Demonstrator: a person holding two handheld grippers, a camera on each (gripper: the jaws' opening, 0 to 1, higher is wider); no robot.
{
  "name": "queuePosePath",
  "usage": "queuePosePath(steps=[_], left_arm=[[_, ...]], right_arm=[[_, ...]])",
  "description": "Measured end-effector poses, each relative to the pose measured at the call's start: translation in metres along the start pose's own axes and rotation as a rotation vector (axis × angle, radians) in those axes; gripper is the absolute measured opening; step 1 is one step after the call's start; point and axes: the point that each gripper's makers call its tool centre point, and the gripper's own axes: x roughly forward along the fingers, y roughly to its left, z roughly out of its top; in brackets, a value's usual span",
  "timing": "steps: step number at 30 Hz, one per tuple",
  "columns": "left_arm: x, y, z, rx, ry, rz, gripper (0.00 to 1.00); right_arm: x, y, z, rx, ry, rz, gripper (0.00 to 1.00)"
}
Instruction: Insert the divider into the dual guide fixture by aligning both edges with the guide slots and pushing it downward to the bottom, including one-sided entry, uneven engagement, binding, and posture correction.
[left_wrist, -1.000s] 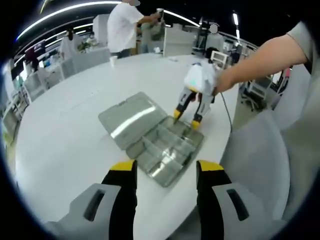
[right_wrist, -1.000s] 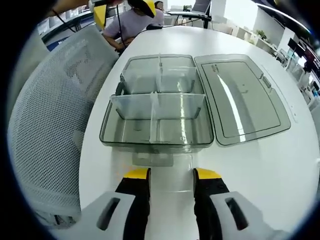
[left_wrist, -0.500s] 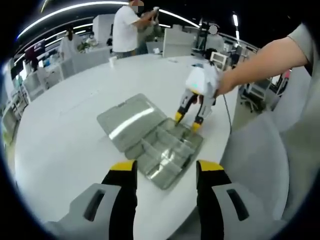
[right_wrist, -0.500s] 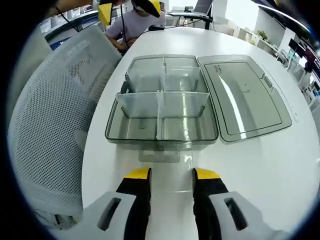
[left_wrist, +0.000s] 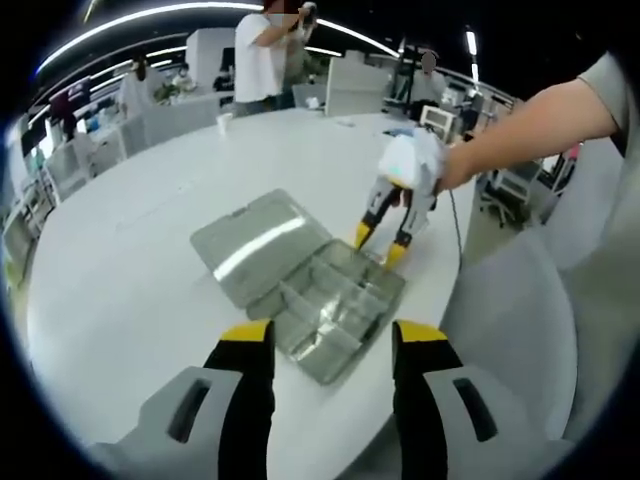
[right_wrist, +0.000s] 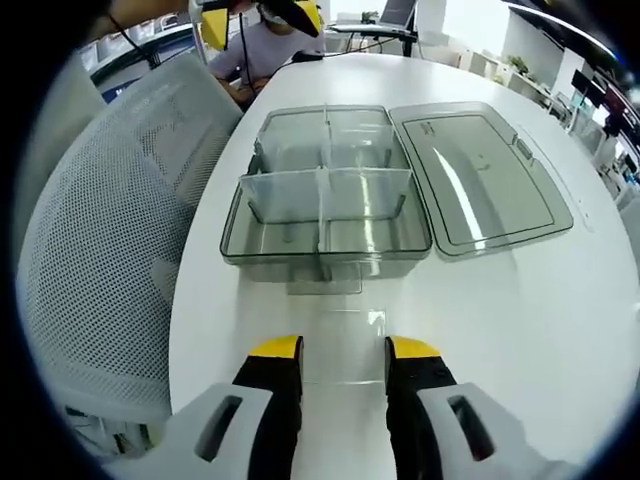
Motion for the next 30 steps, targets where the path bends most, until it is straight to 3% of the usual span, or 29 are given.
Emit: queuePosePath(steps=[21, 30], left_arm=[[0.021, -0.022, 0.014, 0.012, -0.013, -0.061, 0.45], [0.030, -0.032, 0.018, 0.013, -0.017, -0.088, 0.45]], right_arm=[[-0.017, 0.011, -0.015, 0.004, 0.013, -0.027, 0.28], [-0.023, 0.019, -0.008, -0.014, 0.007, -0.039, 0.28]])
